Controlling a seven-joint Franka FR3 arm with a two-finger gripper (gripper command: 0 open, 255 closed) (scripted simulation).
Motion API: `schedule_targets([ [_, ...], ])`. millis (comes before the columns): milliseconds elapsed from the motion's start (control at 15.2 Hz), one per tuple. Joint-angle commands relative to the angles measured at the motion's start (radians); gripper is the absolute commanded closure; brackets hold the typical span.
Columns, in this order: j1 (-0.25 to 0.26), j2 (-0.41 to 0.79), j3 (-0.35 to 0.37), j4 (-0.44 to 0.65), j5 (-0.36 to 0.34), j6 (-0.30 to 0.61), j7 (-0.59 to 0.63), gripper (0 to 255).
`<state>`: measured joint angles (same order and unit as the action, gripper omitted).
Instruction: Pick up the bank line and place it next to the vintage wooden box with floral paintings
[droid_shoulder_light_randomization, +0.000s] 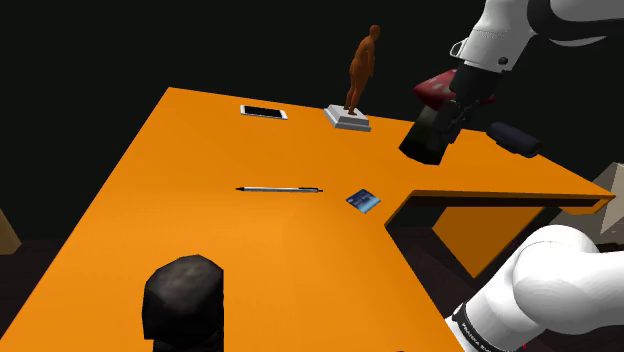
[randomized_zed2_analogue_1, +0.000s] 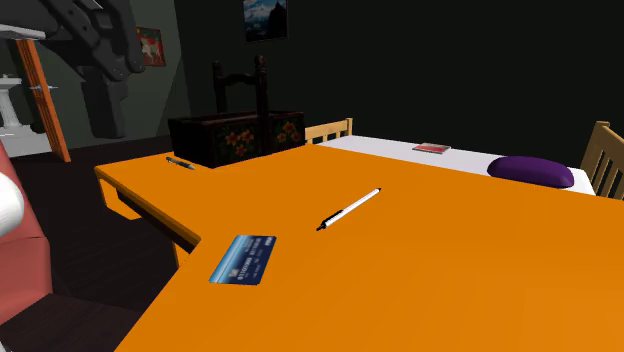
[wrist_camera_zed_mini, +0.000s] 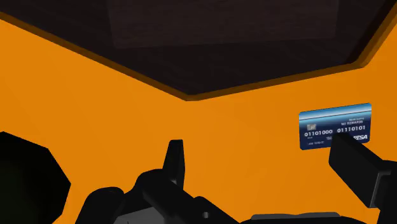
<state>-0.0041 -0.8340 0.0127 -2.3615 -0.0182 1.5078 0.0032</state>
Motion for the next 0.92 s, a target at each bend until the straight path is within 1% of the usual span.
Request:
schedule_targets([
  [0, 0.000, 0.000, 0.000, 0.000, 0.000, 0.000, 0.000, 0],
  [264, -0.091, 0.076, 0.052, -0.032, 0.195, -0.008, 0.349, 0],
  [462, -0.149, 0.123, 0.086, -0.073, 0.352, 0.027, 0.602, 0],
  [660, -0.198, 0.162, 0.120, -0.128, 0.516, 0.098, 0.842, 0],
  [858, -0.234, 0.195, 0.158, -0.194, 0.688, 0.203, 1.065, 0],
])
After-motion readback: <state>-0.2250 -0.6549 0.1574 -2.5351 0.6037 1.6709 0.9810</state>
